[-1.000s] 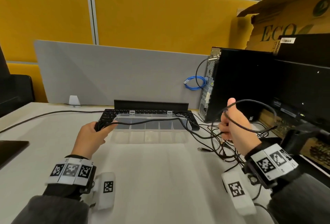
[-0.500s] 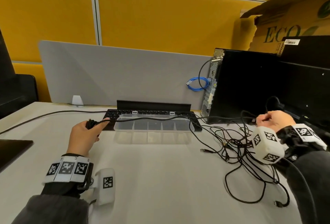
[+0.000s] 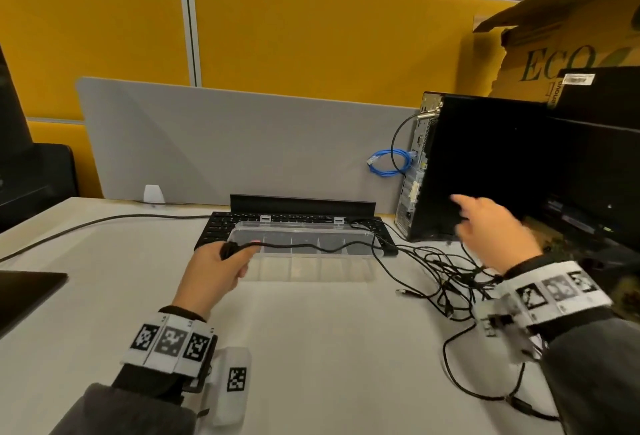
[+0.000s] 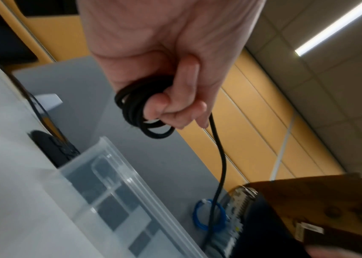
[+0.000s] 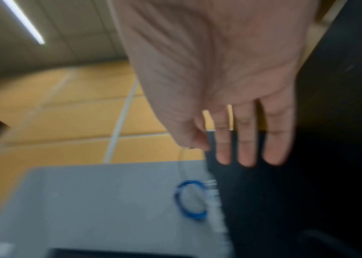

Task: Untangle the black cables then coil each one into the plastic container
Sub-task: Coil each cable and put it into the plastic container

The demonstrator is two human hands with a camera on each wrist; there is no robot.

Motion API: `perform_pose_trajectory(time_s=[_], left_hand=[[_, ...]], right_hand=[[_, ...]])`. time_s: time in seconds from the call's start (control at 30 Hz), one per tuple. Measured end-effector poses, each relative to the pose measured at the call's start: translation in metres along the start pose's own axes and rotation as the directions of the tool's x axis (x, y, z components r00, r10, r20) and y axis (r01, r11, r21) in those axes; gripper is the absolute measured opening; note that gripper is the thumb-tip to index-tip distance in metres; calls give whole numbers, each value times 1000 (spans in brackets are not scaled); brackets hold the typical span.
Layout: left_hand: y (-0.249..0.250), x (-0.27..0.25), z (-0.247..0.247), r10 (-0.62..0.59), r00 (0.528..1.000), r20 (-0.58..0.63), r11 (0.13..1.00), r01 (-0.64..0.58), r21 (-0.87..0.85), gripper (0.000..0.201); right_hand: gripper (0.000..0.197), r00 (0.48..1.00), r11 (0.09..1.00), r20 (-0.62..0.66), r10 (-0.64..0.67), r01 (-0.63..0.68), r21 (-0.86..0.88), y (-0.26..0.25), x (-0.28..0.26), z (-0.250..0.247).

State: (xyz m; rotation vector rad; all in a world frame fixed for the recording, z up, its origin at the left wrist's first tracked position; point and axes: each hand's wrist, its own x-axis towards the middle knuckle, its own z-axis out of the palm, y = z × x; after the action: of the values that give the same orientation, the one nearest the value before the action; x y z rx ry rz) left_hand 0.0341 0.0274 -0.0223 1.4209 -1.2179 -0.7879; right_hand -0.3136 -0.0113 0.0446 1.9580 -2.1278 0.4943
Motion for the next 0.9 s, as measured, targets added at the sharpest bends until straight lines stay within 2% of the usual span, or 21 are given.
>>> perform_pose_trajectory(time_s=[0.03,0.07,0.13,0.17,0.23,0.3,0.37,0.4,0.43,0.47,0.5,0.53,0.57,0.6,0.63,0.67,0.77,0.83,0.9], left_hand=[[3,-3,5,21,999,45,1000,-20,-13,28],[5,-7,10,49,995,85,999,-48,-22,30],[11,-14,18,90,987,136,995,-82,-65,34],[15,-18,21,100,983,154,992,-86,-93,34],[23,-23,22,126,972,196,984,-98,-146,34],[30,-29,20,146,942,301,977,-90,-194,32],[33,-34,18,133,878,460,951,17,-308,38],[31,-35,17,113,833,541,909,133,-395,44],[32,-37,17,115,767,631,835,269,-479,51],[34,-39,18,187,682,707,727,388,-566,56],[36,-40,19,280,629,726,601,474,-643,56],[40,-41,20,312,642,700,480,530,-699,51],[42,-40,22,280,724,631,438,489,-754,46],[40,-39,24,228,823,520,483,368,-795,45],[38,-35,27,192,895,402,546,243,-802,46],[35,-33,29,209,917,339,599,154,-786,45],[26,-31,36,235,941,245,784,-34,-620,37],[23,-29,34,242,946,215,877,-119,-465,37],[25,-31,29,259,910,324,945,-170,-278,40]], right_hand=[[53,987,982,-28,-157,159,104,-23,-8,5],[54,949,932,-34,-314,315,179,-50,-20,10],[56,848,831,75,-524,490,264,-99,-48,19],[51,803,800,127,-582,538,267,-118,-61,22],[34,766,751,93,-636,586,305,-133,-72,30],[36,790,668,-115,-602,577,471,-131,-67,31],[42,807,636,-345,-480,591,497,-123,-53,28],[45,811,662,-380,-445,584,471,-120,-48,25],[50,821,708,-350,-451,568,420,-119,-46,20],[53,831,767,-267,-488,554,322,-121,-48,18],[55,829,811,-156,-537,558,175,-124,-51,19],[52,808,807,-50,-588,590,36,-127,-58,22],[46,780,780,44,-624,625,-32,-131,-67,26],[41,746,749,111,-656,662,-30,-135,-77,30],[37,712,722,163,-683,691,3,-139,-89,31],[34,685,708,212,-696,704,50,-141,-99,32],[17,637,723,359,-682,661,200,-138,-113,22],[22,643,724,343,-685,655,218,-131,-110,13],[19,697,727,209,-686,648,227,-123,-104,1]])
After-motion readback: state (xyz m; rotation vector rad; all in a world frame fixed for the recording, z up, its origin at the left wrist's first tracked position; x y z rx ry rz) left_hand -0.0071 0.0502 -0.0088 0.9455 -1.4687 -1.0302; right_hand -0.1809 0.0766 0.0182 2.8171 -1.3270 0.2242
